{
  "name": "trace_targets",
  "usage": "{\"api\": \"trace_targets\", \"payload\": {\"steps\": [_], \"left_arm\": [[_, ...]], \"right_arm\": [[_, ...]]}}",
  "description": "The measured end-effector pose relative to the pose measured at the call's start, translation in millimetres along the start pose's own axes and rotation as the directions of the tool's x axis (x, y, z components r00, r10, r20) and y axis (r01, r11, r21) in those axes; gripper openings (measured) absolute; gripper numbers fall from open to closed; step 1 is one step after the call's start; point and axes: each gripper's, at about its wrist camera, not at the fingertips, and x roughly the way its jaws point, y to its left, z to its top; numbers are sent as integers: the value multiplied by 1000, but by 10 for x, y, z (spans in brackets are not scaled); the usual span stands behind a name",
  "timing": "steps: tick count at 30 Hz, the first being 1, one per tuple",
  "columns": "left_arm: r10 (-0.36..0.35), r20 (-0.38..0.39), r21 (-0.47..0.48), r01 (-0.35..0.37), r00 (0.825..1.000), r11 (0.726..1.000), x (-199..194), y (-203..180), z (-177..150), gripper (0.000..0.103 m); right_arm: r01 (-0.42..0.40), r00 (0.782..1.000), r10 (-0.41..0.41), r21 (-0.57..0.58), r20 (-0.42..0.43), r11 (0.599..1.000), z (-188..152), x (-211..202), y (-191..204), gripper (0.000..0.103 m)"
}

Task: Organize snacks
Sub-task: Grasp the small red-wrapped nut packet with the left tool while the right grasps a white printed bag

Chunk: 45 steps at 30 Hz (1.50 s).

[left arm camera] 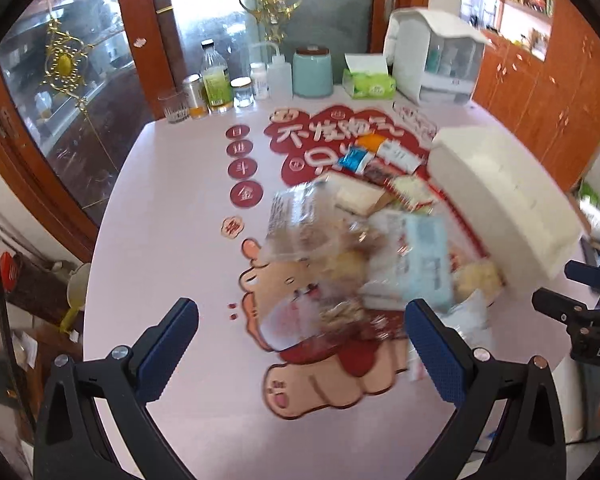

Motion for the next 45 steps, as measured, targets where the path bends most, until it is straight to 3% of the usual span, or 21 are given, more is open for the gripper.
{"api": "trace_targets", "payload": {"steps": [6,9,14,20,22,24,28,30,31,32,33,34,39,45], "left_arm": [[-78,-110,30,82,991,996,529,270,-195,102],[-106,-150,64,116,983,991,761,309,-271,102],[-149,-187,152,178,971,972,1066,109,-251,102],[-143,-224,281,204,964,938,1390,-229,-198,101],[-139,-248,314,216,959,925,1496,-317,-194,94],[-133,-281,333,227,950,915,1586,-359,-200,88],[-174,-310,319,274,935,907,1612,-350,-151,64],[-184,-316,310,285,931,907,1600,-326,-148,56],[-183,-313,310,282,932,908,1589,-320,-149,47],[-173,-316,312,275,933,910,1590,-316,-156,30],[-171,-335,302,278,927,912,1615,-295,-160,0],[-180,-357,269,285,917,920,1645,-262,-164,0],[-211,-356,192,293,910,937,1640,-184,-223,0],[-245,-320,188,314,915,930,1484,-187,-203,1]], "right_arm": [[-84,991,85,13,-108,996,-228,558,60,81],[-130,976,140,73,-164,989,-306,850,6,81],[-227,942,262,178,-211,958,-357,1147,-8,81],[-225,933,269,199,-237,954,-325,1331,67,80],[-237,927,284,205,-243,950,-334,1355,83,70],[-255,918,306,215,-252,943,-346,1363,104,67],[-233,925,278,192,-257,953,-357,1336,132,61],[-224,926,269,188,-265,956,-382,1317,139,57],[-220,927,265,188,-265,957,-419,1304,125,56],[-216,929,260,183,-264,959,-431,1284,128,55],[-212,931,254,176,-263,961,-434,1264,127,54],[-207,934,245,166,-260,964,-440,1239,135,54],[-190,951,208,99,-229,977,-413,1087,212,52],[-186,960,193,53,-202,981,-365,947,247,51]]}}
